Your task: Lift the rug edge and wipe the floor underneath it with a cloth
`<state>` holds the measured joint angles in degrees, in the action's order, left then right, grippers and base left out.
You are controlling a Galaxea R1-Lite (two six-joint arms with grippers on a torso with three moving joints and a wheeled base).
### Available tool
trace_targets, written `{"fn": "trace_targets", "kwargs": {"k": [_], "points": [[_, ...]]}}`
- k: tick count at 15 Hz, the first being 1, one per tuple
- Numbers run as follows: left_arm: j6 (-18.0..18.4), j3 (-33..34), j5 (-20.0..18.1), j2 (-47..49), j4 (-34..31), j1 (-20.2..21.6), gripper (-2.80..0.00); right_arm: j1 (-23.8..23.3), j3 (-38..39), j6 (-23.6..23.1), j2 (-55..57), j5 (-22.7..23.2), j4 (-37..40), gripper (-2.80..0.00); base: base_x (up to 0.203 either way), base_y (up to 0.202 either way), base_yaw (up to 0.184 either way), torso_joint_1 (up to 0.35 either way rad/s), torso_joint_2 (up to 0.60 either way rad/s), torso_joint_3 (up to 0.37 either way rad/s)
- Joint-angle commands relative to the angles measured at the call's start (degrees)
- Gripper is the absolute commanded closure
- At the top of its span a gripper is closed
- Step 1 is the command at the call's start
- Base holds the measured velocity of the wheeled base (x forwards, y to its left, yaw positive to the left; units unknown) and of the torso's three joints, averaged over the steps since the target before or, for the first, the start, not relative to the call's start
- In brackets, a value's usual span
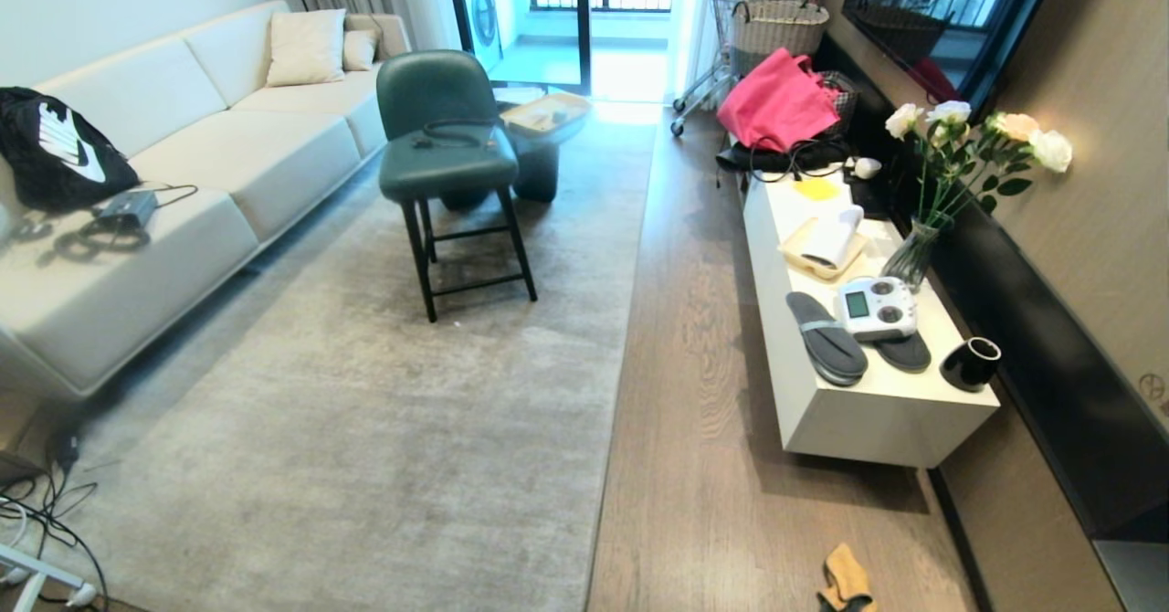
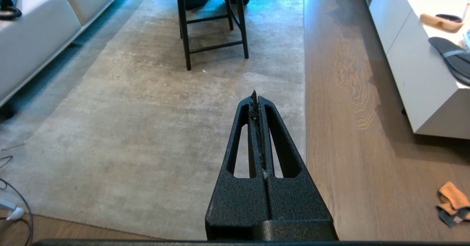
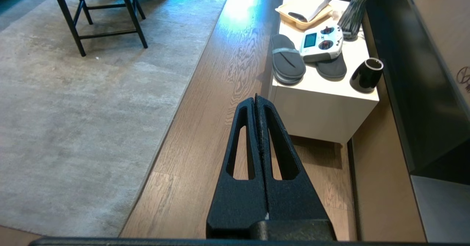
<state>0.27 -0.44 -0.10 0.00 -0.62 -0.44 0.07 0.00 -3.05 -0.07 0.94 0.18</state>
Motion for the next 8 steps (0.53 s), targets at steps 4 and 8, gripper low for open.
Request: {"fn": "trace_targets", "kwargs": {"k": [4,8], "points": [[0.00,0.00,0.01,0.00,0.01,0.00,0.00,0.01,0.00,-0.03,0.07,0.03,-0.01,0.00,0.000,0.000,0.000,0.204,-0.51,-0.307],[0.00,0.00,0.01,0.00,0.01,0.00,0.00,0.01,0.00,-0.03,0.07,0.03,-0.01,0.00,0.000,0.000,0.000,0.156,-0.37,-0.221]]}}
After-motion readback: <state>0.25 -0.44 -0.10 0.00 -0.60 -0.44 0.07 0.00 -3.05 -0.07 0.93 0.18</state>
